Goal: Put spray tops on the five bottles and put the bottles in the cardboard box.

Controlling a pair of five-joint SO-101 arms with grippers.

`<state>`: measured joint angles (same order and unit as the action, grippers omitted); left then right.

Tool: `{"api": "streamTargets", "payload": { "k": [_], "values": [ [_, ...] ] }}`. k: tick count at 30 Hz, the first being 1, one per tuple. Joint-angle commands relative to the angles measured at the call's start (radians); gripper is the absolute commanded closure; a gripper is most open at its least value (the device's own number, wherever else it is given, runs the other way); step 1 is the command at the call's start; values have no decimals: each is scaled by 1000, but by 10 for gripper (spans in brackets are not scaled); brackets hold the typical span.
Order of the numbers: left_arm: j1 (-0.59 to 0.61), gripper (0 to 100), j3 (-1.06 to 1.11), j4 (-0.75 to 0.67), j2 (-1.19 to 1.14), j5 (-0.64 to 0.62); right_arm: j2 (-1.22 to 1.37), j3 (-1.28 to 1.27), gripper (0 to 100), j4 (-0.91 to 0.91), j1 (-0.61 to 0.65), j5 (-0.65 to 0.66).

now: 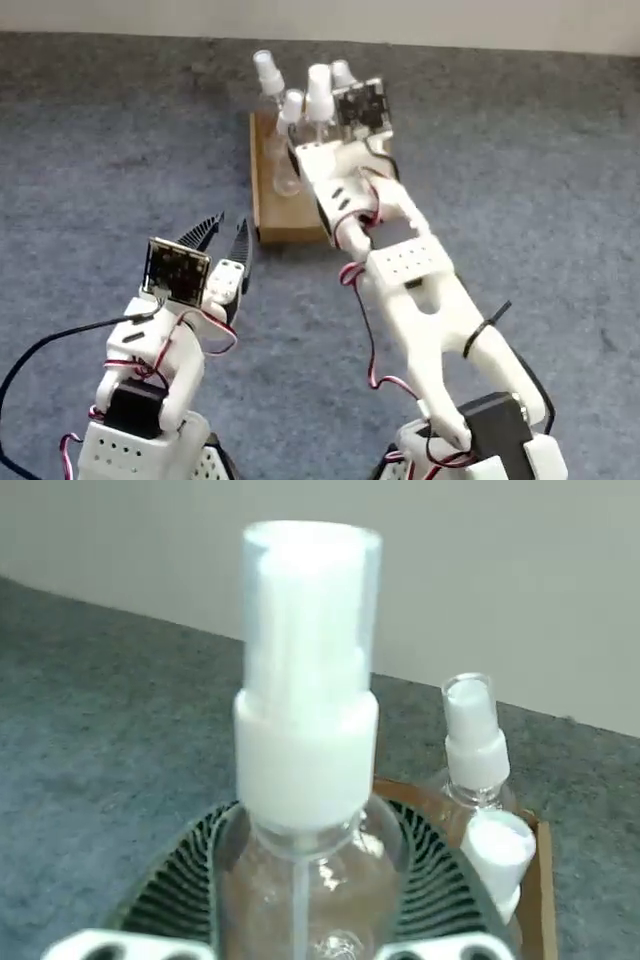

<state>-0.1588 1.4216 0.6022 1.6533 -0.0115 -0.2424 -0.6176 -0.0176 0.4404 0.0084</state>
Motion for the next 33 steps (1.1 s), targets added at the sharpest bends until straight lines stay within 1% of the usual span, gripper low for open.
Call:
{"api": "streamTargets", "payload": {
  "k": [1, 5, 11, 14, 18, 22, 33],
  "values": [
    [13, 934, -7, -32, 4, 5, -4, -39, 995, 82, -12, 12],
    [13, 934, -7, -32, 4, 5, -4, -122, 995, 156, -12, 15],
    [10, 934, -8, -32, 4, 5, -1, -173, 995, 168, -10, 14],
    [10, 934, -12, -32, 4, 5, 15, -171, 995, 168, -10, 14],
    [12, 934, -12, -32, 4, 5, 102, -165, 995, 176, -10, 14],
    [8, 934, -12, -32, 4, 5, 180, -165, 995, 283, -10, 14],
    [7, 933, -12, -32, 4, 5, 254, -166, 995, 291, -1, 17]
  ]
}}
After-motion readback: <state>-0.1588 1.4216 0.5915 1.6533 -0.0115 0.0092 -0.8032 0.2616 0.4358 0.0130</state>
